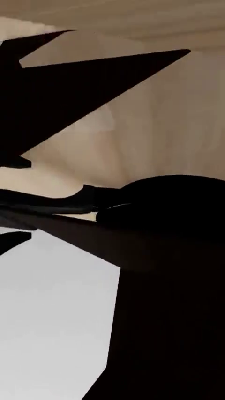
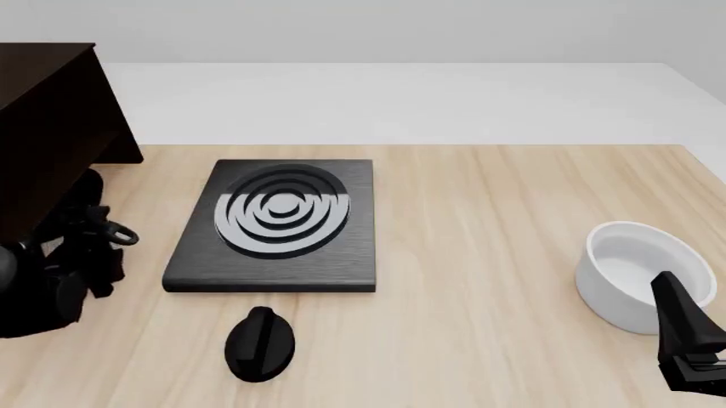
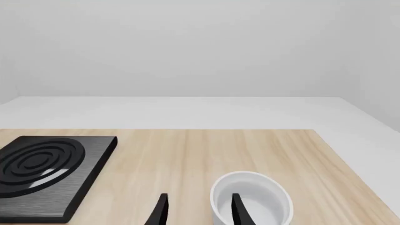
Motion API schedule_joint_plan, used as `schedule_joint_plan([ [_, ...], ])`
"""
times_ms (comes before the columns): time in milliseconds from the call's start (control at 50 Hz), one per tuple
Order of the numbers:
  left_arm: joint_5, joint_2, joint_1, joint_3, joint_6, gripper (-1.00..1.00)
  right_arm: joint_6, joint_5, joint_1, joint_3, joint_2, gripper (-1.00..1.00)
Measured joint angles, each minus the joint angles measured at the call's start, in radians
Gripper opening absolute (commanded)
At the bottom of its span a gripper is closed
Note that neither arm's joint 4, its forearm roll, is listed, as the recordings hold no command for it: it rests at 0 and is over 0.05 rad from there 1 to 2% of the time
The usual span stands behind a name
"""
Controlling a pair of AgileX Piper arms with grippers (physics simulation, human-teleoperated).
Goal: Put the frying pan under the cabinet shelf.
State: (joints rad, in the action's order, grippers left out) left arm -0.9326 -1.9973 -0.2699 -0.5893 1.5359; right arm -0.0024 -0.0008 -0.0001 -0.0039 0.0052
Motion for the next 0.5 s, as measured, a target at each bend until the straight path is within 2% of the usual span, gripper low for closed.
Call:
schedule_joint_plan([
  [320, -0.053, 0.092, 0.064, 0.165, -0.003, 1.00, 0.000, 0.000, 0.000, 0.000, 0.000, 1.00],
  [500, -0.066, 0.191, 0.118, 0.258, -0.016, 1.00, 0.000, 0.000, 0.000, 0.000, 0.000, 1.00],
])
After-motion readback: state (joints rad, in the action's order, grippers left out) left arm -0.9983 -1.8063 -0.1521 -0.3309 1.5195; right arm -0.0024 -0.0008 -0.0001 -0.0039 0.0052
